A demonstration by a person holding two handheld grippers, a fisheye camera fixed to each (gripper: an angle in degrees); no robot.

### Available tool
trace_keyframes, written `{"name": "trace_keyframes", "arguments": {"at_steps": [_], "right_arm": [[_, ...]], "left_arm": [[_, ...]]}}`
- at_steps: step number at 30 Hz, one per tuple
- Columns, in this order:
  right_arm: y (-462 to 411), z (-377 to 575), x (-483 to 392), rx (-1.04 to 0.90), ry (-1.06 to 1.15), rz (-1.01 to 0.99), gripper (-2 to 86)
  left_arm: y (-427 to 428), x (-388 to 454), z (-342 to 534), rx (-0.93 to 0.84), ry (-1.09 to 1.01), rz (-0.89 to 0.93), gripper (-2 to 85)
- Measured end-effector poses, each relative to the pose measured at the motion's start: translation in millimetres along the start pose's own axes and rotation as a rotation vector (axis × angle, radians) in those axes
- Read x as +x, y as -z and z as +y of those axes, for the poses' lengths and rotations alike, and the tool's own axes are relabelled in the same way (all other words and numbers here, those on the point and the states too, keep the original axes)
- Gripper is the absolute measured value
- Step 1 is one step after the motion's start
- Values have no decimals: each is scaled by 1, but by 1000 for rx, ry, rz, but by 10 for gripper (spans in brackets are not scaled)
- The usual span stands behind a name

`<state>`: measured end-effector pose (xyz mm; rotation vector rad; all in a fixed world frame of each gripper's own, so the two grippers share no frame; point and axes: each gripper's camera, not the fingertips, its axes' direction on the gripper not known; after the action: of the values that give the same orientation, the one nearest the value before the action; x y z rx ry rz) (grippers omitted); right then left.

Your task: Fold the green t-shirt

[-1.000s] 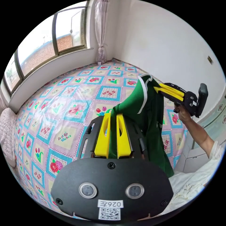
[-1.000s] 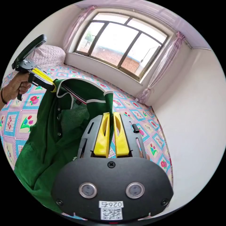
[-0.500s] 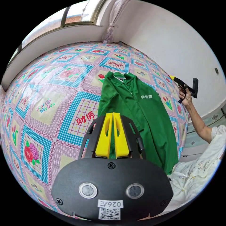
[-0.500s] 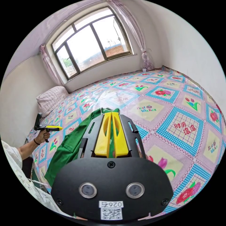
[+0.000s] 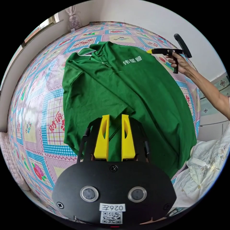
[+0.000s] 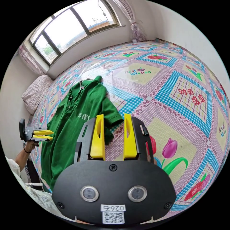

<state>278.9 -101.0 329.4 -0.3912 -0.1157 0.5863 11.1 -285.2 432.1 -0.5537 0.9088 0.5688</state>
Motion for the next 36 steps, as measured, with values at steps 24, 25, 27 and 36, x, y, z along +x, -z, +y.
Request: {"name": "trace_keyframes", "arguments": {"at_steps": [24,25,27,36], "right_arm": [[70,-92,85,-68,-94,376,-9],[79,-86,88,-41,-117,366,-10],[96,-77,86,33,-146,332,-10],[106,-91,-9,182,-11,376,-15]], "left_arm": [[39,-367,129,471,1108,184,-10],[45,-370,132,491,1116,150,-10],[54,-367,126,519,1049,93,-10],[18,-298,-39,404,470,180,-10]]}}
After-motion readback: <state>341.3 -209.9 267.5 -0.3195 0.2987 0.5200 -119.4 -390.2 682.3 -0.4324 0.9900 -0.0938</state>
